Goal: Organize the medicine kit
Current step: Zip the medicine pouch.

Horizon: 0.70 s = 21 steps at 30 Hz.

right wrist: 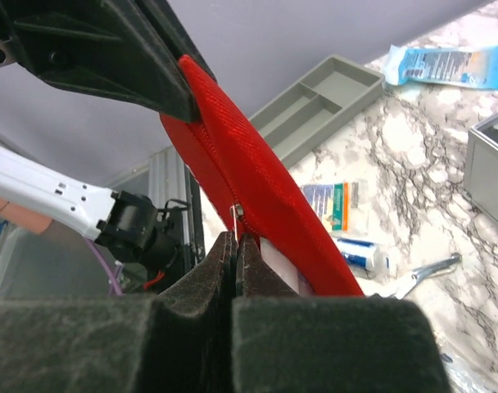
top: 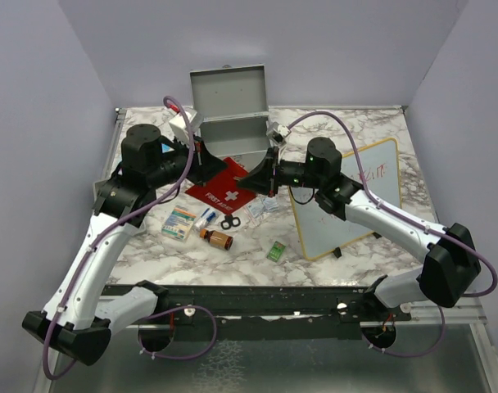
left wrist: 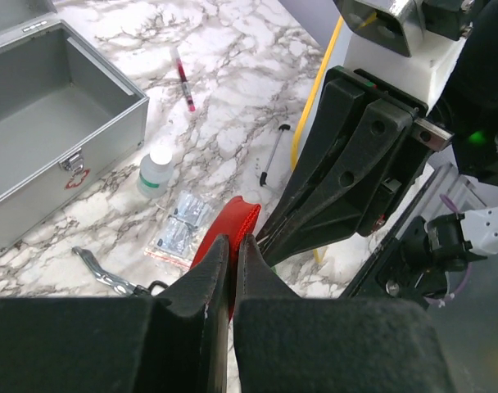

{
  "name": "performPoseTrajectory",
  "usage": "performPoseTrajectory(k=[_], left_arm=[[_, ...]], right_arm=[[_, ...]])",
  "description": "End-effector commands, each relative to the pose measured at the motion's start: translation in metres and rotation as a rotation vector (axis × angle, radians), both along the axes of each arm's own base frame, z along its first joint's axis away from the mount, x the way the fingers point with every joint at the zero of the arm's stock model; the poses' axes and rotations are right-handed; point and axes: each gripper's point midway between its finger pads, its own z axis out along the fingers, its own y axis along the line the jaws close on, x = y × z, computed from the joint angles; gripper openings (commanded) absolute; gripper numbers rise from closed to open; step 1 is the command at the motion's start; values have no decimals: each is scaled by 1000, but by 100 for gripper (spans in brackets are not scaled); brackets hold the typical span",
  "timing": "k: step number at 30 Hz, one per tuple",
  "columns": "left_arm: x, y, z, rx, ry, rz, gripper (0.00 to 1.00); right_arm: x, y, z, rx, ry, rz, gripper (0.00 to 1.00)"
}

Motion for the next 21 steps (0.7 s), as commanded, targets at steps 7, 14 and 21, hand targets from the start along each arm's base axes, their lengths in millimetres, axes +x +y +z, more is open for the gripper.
performPoseTrajectory(k=[7, 14, 21], left_arm=[[0, 20, 52, -94, -210, 126, 0], [-1, 24, 43, -91, -262, 140, 0], [-7, 22, 2, -8, -243, 80, 40]], right_arm=[[8, -3, -5, -24, 44, -61, 1], [13, 3, 6, -31, 69, -55, 1], [-2, 5, 35, -13, -29, 56, 1]])
